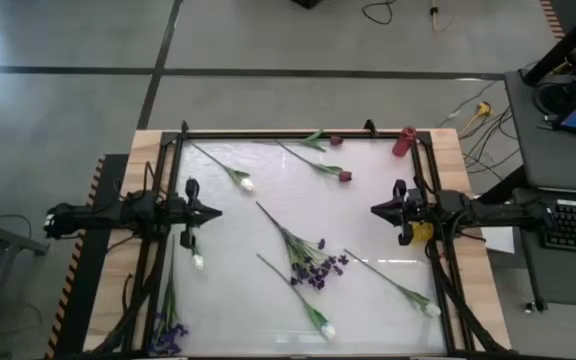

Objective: Sort flowers into vase by color

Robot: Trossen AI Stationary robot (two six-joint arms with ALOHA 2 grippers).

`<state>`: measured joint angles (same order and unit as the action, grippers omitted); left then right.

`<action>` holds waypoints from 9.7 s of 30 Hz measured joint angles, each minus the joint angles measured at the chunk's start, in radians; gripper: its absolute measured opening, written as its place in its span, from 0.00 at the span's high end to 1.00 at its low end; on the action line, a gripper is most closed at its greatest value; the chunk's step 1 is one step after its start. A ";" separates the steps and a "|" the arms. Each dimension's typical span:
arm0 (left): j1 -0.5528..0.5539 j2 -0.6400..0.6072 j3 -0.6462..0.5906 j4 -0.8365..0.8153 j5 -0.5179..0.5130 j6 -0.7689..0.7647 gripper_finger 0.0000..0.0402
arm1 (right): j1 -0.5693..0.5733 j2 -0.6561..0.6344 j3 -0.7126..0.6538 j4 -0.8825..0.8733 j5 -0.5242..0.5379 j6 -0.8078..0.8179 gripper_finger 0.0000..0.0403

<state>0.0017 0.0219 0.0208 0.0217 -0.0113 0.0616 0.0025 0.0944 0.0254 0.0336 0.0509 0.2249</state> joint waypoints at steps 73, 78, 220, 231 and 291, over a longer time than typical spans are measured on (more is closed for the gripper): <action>0.000 0.000 0.000 0.000 0.000 0.000 1.00 | 0.286 1.540 1.021 -0.125 0.170 0.044 0.49; 0.000 0.000 0.000 0.001 0.000 0.000 1.00 | 0.223 1.688 1.181 -0.251 0.171 0.117 0.46; 0.000 0.000 0.000 0.001 0.000 0.000 1.00 | 0.141 1.884 1.605 -1.230 0.143 1.030 0.56; 0.000 0.000 0.000 0.000 0.000 0.000 1.00 | 0.136 1.884 1.578 -1.145 0.127 1.320 0.55; 0.000 0.000 0.000 0.000 0.000 0.000 1.00 | 0.290 1.136 1.327 -0.823 0.845 0.616 0.97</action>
<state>0.0016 0.0216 0.0208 0.0222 -0.0113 0.0616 0.2920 1.2305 1.3522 -0.7896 0.8962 0.8414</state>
